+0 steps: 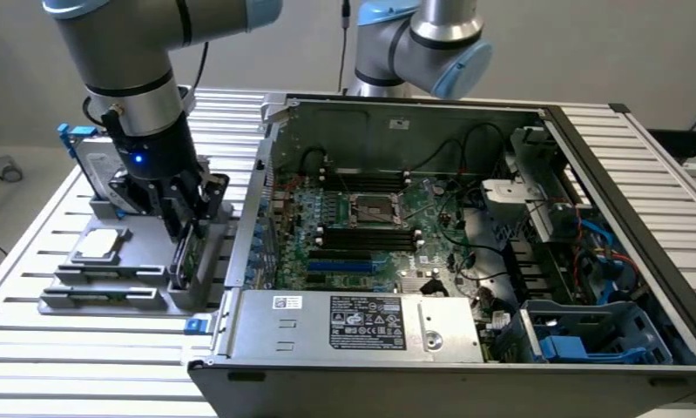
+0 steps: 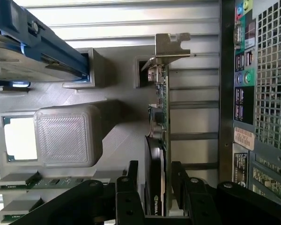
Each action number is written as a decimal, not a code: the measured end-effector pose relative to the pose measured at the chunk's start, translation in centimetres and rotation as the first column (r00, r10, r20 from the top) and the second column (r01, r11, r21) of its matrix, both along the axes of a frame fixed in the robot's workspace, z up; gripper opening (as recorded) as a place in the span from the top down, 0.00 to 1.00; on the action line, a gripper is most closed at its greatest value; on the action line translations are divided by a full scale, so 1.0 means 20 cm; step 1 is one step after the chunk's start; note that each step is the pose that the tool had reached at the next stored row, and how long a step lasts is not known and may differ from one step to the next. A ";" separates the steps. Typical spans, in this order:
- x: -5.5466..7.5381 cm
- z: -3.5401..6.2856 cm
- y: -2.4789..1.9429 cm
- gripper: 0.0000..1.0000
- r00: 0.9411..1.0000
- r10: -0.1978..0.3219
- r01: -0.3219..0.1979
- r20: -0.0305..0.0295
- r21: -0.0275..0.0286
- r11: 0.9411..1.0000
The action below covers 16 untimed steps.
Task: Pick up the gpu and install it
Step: 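Pick up the gpu and move the gpu toward the slot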
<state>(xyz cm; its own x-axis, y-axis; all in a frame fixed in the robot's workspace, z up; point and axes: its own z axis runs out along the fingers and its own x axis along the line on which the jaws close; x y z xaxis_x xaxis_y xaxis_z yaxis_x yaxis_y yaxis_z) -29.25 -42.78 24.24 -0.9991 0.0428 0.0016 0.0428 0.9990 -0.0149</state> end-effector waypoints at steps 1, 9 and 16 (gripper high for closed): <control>0.00 -0.007 0.004 0.58 1.000 0.000 0.000 0.000 0.000 1.000; 0.00 -0.016 0.019 0.58 1.000 0.000 0.000 -0.005 0.010 1.000; 0.00 -0.020 0.025 0.58 1.000 0.012 -0.012 -0.008 0.019 1.000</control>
